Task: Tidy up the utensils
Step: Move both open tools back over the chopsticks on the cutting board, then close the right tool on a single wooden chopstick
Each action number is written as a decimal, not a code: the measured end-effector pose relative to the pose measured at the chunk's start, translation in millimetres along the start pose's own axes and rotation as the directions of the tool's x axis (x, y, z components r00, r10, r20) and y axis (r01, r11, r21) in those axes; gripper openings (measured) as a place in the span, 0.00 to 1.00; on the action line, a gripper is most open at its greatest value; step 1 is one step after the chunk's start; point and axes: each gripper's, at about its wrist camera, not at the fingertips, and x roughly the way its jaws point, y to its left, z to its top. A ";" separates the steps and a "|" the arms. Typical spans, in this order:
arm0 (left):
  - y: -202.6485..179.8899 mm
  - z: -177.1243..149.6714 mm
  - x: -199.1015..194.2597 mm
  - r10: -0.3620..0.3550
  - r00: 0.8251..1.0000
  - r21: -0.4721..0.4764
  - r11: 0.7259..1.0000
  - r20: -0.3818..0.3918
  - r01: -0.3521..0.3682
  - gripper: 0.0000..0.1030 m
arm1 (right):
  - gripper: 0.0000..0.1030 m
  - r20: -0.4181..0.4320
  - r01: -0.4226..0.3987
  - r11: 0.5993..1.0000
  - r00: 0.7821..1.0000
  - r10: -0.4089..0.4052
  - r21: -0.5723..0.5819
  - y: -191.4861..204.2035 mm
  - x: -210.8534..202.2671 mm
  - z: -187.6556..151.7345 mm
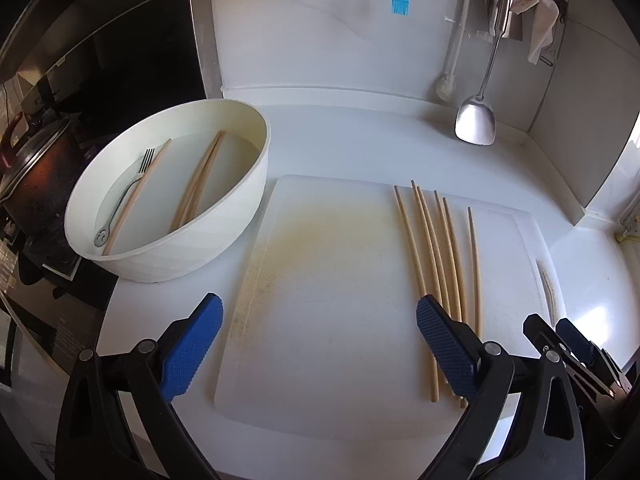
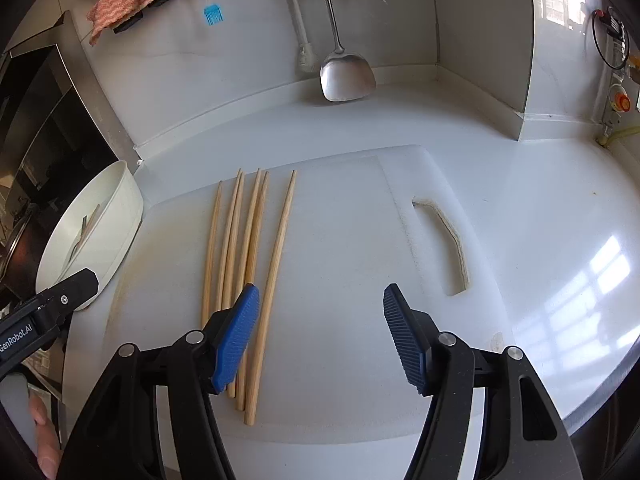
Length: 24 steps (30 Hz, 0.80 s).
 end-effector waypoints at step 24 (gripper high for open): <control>-1.3 -8.4 52.2 -0.035 0.999 -0.041 0.999 0.033 0.036 0.93 | 0.60 0.055 0.076 0.992 0.996 -0.070 -0.102 25.1 45.6 -2.5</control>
